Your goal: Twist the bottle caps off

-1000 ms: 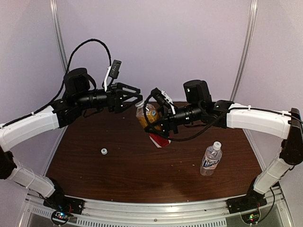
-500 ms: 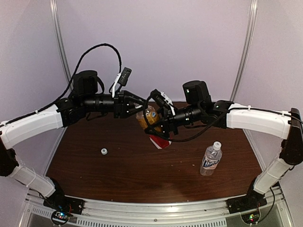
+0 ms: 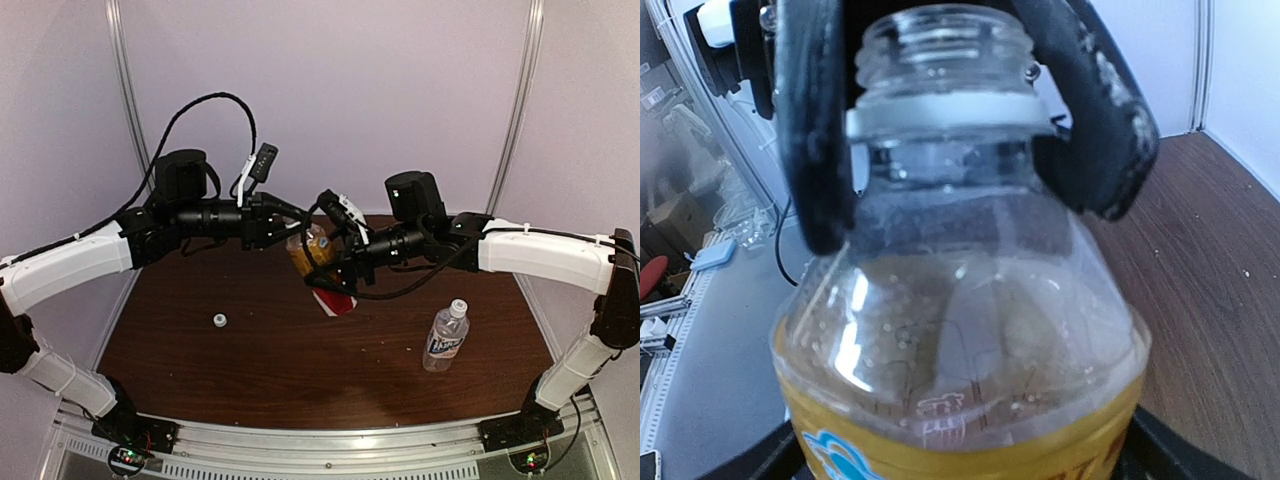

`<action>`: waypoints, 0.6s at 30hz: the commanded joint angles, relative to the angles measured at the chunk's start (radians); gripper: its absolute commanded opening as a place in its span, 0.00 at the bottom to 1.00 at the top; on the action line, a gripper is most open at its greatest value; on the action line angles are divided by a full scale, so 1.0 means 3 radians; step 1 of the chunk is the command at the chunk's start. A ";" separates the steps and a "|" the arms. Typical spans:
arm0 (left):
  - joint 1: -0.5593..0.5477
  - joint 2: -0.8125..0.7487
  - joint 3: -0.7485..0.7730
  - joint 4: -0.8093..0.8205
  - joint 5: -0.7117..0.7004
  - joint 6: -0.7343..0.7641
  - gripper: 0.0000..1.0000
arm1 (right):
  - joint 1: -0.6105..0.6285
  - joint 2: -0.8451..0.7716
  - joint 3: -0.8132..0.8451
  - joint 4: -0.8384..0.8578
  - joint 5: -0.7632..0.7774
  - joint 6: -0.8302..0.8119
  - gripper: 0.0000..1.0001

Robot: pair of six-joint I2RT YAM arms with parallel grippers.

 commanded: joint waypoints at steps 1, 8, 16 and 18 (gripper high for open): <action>-0.0014 -0.0139 0.0000 0.0003 -0.0187 0.0083 0.06 | 0.0011 -0.0009 0.0095 0.0008 0.0180 -0.0008 0.99; 0.0010 -0.0245 0.0054 -0.0573 -0.0831 0.0298 0.01 | 0.0012 -0.0038 0.0115 -0.0107 0.0444 -0.0014 1.00; 0.0194 -0.0472 -0.0021 -0.1151 -0.2327 0.0371 0.01 | 0.0009 -0.0151 0.0072 -0.0215 0.0922 -0.0002 1.00; 0.0317 -0.0527 -0.0083 -0.1217 -0.2554 0.0337 0.01 | 0.0008 -0.0174 0.0044 -0.0209 0.0984 0.0019 1.00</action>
